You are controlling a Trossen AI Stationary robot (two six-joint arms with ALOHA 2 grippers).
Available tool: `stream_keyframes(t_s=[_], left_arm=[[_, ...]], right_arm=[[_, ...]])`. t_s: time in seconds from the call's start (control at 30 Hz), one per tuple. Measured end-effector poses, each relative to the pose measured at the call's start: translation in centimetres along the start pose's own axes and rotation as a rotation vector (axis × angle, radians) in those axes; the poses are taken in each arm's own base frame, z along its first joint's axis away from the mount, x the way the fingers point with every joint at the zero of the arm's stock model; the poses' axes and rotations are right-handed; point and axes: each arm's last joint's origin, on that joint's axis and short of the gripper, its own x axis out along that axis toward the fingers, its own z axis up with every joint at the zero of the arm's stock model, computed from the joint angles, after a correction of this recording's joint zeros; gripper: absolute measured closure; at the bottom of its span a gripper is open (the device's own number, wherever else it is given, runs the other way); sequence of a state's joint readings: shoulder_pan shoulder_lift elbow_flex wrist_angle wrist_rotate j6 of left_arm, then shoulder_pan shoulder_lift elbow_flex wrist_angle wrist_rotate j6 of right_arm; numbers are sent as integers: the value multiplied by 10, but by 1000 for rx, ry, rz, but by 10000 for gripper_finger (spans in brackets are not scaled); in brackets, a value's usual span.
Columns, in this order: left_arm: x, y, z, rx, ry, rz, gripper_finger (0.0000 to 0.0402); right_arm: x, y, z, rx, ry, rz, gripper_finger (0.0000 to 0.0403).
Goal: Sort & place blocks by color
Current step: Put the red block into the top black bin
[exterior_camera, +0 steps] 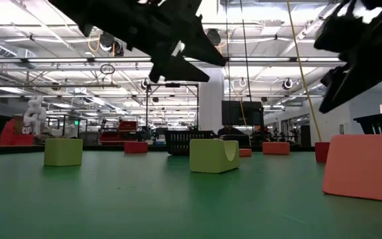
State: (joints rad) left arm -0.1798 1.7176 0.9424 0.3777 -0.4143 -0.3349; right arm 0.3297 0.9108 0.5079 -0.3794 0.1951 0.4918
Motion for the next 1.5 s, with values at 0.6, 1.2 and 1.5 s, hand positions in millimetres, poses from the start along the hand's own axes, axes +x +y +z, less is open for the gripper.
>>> stream_keyframes(t_s=[0.6, 1.2, 1.5], left_arm=[[-1, -6, 0, 21, 46, -194, 112], [-3, -7, -9, 85, 119, -180, 112], [-3, -6, -14, 90, 168, -165, 112]], right_arm=[[22, -15, 2, -123, 206, -109, 181], [55, -20, -2, -349, 320, -53, 181], [57, -24, 3, -391, 295, -57, 238]])
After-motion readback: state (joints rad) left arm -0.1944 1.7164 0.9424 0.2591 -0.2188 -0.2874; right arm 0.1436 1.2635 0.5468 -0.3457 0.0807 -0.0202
